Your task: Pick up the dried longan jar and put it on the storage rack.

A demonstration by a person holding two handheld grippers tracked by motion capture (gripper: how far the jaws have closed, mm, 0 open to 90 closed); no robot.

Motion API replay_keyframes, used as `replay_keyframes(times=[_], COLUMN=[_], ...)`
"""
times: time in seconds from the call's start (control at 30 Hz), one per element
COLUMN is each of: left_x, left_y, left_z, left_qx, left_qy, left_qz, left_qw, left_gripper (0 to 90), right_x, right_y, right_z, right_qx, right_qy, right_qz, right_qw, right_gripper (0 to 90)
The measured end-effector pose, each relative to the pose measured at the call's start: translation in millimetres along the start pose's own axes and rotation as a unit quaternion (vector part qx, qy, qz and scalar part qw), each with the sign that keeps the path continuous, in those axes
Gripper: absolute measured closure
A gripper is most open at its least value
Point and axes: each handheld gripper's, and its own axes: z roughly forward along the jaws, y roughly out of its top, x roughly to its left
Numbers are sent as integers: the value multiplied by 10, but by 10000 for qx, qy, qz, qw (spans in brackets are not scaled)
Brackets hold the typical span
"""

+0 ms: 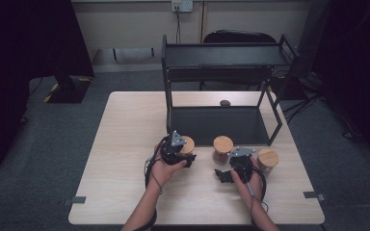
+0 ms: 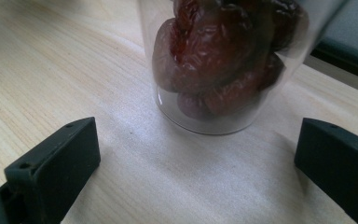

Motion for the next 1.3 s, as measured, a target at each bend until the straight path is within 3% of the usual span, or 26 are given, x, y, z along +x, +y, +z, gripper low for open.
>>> replay_keyframes(times=[1.3], left_x=[145], left_y=[383], left_z=[246], left_qx=[-19], left_qy=[104], left_qz=[-143], left_qw=[9998], left_gripper=[260], right_x=[0], right_y=[0], right_z=[0], right_qx=[-2], right_qy=[4], right_qz=[-1], right_qw=[10000], right_gripper=[0])
